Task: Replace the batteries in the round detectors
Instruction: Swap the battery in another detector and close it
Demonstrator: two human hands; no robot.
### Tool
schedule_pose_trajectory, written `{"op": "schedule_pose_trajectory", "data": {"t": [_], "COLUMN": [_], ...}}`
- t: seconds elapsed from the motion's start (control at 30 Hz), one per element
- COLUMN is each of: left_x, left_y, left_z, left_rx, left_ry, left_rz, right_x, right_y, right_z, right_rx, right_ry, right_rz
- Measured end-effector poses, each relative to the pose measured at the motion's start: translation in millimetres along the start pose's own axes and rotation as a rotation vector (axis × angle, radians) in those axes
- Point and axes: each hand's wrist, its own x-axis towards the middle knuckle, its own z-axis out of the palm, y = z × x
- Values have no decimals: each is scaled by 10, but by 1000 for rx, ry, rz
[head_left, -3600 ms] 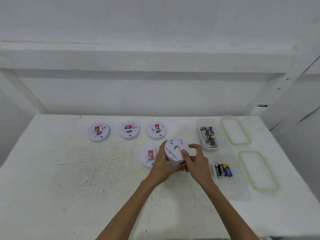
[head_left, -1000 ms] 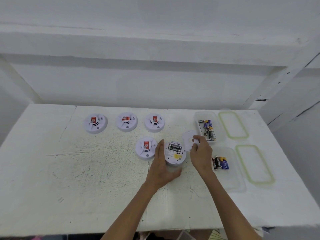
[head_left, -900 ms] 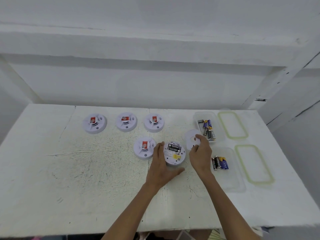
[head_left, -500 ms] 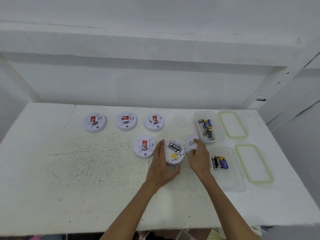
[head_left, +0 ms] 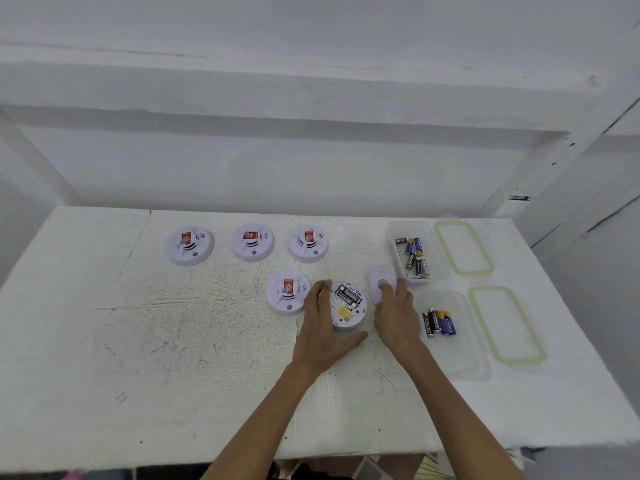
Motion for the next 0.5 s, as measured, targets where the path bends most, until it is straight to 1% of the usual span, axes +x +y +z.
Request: {"op": "schedule_pose_trajectory", "data": {"t": [0.07,0.17,0.23,0.33,0.4,0.47,0.5], "left_x": [1,-11,-13,-4,8,10,12], "left_y": [14,12,-12,-15,2,40,58], "left_z": [-4,1,9,-16,-27,-27,-30], "left_rx": [-23,-21,7,32,14,-23,-37], "left_ry": [4,31,50,-3,-7,-11,-7], "left_rz": [-51,-64,-4,79,70,-2,-35], "right_x": [-11,-24,-36,-81,-112,-134,-137], "right_y": [-12,-27,-31,-34,-49,-52,-55], "right_z": [13,14,1,-18,-49,-73,-84], "right_rx": [-16,-32,-37,-20,55,195,269], "right_ry": [-8,-17,-26,-30,40,147,175], "right_rz": [5,13,10,2,-28,-97,-134]}}
